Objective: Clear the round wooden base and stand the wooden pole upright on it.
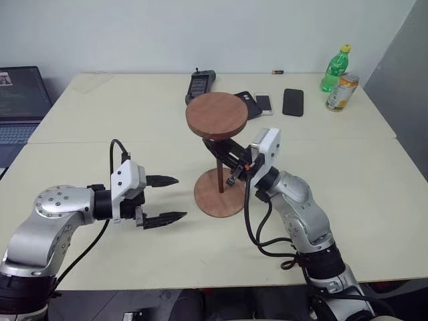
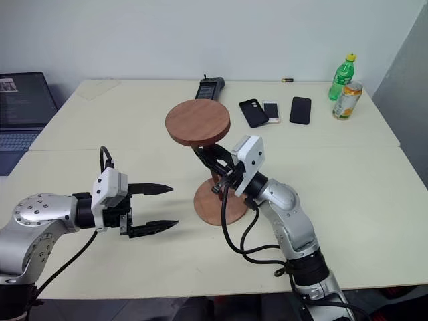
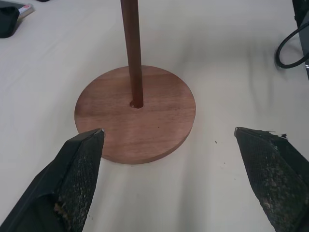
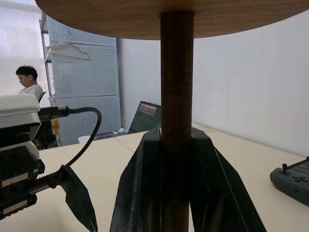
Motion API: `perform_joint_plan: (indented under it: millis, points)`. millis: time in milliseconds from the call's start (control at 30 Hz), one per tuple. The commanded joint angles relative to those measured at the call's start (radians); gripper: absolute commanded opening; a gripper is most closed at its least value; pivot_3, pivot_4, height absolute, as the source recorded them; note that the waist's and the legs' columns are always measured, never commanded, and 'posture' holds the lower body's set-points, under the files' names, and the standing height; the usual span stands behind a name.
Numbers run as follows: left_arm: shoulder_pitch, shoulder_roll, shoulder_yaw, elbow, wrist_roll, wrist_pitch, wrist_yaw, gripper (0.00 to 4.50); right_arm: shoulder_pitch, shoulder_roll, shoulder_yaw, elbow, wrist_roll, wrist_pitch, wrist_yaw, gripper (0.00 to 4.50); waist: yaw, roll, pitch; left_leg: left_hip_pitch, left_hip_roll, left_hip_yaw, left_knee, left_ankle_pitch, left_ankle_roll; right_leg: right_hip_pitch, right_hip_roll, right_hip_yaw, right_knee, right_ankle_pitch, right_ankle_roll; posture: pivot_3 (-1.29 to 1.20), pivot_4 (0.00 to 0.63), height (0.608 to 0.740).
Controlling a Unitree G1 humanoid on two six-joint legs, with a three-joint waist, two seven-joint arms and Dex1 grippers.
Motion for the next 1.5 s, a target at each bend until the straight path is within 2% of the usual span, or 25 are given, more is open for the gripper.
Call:
perform_joint_plan:
  millis: [33, 500, 1100, 1500]
  points:
    - [0.012, 0.016, 0.013, -0.001, 0.008, -0.035, -0.015, 4.50, 0.014, 0.003, 0.013, -0.006, 0.003, -0.004, 0.016, 0.26, 0.000, 0.000, 0.000, 0.000, 0.000, 0.000, 0.000, 0.000, 0.000, 0.000, 0.000, 0.000, 0.000, 0.000, 0.000, 0.00, 0.150, 0.740]
    - [0.020, 0.012, 0.011, -0.017, 0.011, -0.052, -0.012, 4.50, -0.024, 0.006, -0.022, 0.059, -0.017, -0.048, 0.006, 0.26, 0.000, 0.000, 0.000, 0.000, 0.000, 0.000, 0.000, 0.000, 0.000, 0.000, 0.000, 0.000, 0.000, 0.000, 0.000, 0.00, 0.150, 0.740]
    - [0.016, 0.012, 0.009, -0.002, 0.011, -0.072, -0.017, 4.50, 0.022, -0.034, 0.001, 0.015, 0.008, 0.014, 0.051, 0.26, 0.002, 0.000, 0.000, 0.001, 0.000, 0.000, 0.000, 0.000, 0.000, 0.001, 0.000, 0.000, 0.000, 0.000, 0.000, 0.00, 0.150, 0.740]
    - [0.002, 0.008, -0.004, 0.009, 0.019, -0.080, -0.020, 4.50, -0.003, -0.029, 0.030, 0.089, -0.080, 0.038, -0.010, 0.26, 0.002, 0.000, -0.001, 0.001, 0.000, 0.000, 0.000, 0.000, 0.000, 0.001, 0.000, 0.000, 0.000, 0.000, 0.000, 0.00, 0.150, 0.740]
